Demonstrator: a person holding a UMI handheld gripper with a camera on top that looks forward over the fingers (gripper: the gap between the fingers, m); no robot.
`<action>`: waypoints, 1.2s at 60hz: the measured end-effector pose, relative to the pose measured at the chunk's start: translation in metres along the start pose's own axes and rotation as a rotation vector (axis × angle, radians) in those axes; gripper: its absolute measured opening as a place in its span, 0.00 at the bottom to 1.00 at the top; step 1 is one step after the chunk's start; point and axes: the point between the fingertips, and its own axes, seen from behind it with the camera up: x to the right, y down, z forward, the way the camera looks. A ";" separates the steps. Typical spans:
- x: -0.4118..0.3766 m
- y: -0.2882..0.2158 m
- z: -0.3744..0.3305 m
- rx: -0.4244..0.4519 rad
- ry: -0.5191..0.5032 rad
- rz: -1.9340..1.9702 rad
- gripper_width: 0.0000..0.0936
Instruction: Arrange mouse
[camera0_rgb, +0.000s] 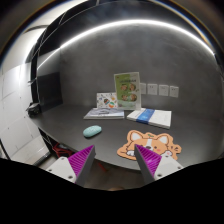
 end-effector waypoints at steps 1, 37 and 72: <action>-0.001 0.000 0.001 -0.001 -0.003 0.001 0.89; -0.141 0.034 0.234 -0.221 -0.061 0.007 0.87; -0.148 -0.016 0.283 -0.195 -0.045 -0.036 0.45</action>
